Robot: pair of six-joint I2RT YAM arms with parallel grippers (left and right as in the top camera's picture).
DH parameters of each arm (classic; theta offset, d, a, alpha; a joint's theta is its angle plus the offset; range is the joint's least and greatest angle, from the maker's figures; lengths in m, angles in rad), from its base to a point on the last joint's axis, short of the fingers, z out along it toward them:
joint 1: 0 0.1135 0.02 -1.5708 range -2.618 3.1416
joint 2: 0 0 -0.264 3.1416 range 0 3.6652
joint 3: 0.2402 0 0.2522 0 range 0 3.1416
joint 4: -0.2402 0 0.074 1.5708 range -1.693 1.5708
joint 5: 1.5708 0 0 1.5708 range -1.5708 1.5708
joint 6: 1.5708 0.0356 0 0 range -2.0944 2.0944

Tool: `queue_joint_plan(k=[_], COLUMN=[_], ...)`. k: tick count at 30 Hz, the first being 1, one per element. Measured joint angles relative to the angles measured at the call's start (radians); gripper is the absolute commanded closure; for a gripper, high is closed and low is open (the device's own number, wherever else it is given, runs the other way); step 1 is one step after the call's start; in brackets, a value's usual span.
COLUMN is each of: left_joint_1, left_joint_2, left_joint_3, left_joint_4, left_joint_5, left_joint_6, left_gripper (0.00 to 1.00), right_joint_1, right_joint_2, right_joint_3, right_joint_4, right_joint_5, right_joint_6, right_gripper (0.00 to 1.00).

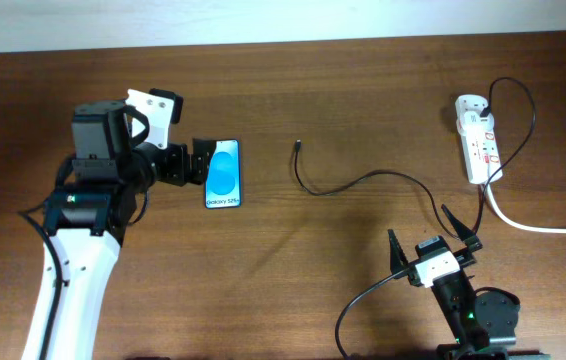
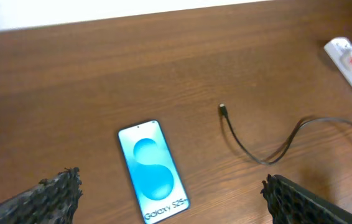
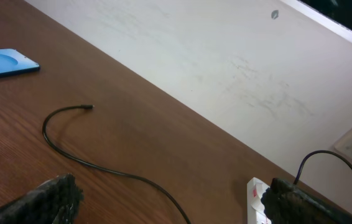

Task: Plug charger to phone and switch on socket
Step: 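Move the left gripper over the blue phone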

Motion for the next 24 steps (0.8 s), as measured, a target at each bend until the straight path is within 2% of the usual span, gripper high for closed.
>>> queue_joint_plan(k=[4, 9, 11, 23, 24], left_joint_1=[0.000, -0.045, -0.069, -0.101, -0.101], left_joint_2=[0.080, 0.295, 0.356, 0.426, 0.426], left_joint_3=[0.091, 0.463, 0.543, 0.558, 0.558], left_joint_4=[-0.061, -0.389, -0.435, -0.435, -0.435], left_joint_5=[0.003, -0.157, -0.206, -0.249, -0.248], left_joint_6=[-0.110, -0.178, -0.185, -0.196, -0.196], left_gripper=[0.01, 0.01, 0.01, 0.01, 0.05], right_joint_1=[0.000, 0.000, 0.000, 0.000, 0.000], right_joint_2=[0.000, 0.000, 0.000, 0.000, 0.000], right_joint_3=[0.000, 0.000, 0.000, 0.000, 0.000], right_joint_4=[0.000, 0.000, 0.000, 0.000, 0.000], right_joint_5=[0.000, 0.000, 0.000, 0.000, 0.000], right_joint_6=[0.000, 0.001, 0.000, 0.001, 0.001], right_gripper=[0.02, 0.02, 0.02, 0.02, 0.02])
